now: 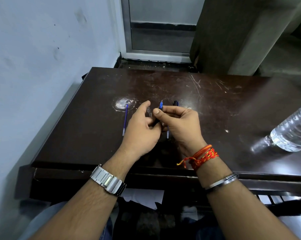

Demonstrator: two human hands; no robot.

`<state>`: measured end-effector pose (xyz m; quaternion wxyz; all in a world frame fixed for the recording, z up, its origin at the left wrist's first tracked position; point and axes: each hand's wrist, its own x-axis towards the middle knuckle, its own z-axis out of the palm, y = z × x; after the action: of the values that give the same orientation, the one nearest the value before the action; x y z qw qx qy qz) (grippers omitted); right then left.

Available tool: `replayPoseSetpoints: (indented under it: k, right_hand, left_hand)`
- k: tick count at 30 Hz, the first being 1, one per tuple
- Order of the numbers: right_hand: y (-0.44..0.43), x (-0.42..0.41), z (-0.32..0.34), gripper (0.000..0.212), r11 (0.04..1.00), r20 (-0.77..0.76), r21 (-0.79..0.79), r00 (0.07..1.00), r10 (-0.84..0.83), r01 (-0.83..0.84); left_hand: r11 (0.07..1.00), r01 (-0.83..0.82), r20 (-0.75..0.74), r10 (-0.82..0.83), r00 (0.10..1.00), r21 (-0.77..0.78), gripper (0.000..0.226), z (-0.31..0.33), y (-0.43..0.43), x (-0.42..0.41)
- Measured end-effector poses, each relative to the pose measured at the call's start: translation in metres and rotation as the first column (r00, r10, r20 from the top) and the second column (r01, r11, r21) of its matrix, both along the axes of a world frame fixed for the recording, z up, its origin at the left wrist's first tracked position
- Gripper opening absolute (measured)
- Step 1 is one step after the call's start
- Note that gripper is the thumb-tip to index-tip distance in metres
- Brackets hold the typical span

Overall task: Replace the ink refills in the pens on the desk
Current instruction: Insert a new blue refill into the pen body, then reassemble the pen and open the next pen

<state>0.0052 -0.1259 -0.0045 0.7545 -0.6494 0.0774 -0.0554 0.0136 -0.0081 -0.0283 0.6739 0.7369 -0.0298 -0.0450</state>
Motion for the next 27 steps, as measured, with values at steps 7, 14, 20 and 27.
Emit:
replayPoseSetpoints:
  k: [7, 14, 20, 27]
  right_hand:
    - [0.003, 0.001, -0.002, 0.014, 1.0, 0.011, -0.008, 1.0, 0.008, -0.008]
    - [-0.036, 0.015, -0.002, 0.024, 0.871, 0.045, -0.39, 0.952, -0.304, 0.297]
    - [-0.074, 0.012, -0.007, 0.014, 0.702, -0.087, -0.688, 0.938, -0.335, 0.187]
    - [-0.059, 0.015, -0.009, 0.015, 0.652, -0.14, -0.752, 0.941, -0.307, 0.101]
  left_hand:
    - [0.998, -0.014, 0.045, 0.011, 0.999, 0.064, 0.078, -0.001, 0.003, 0.001]
    - [0.996, -0.07, 0.036, 0.067, 0.997, 0.061, 0.081, 0.0, 0.007, 0.005]
    - [0.99, -0.09, 0.031, 0.087, 0.996, 0.106, 0.08, -0.004, 0.007, 0.006]
    - [0.987, -0.078, 0.017, 0.077, 0.997, 0.141, 0.081, -0.006, 0.008, 0.005]
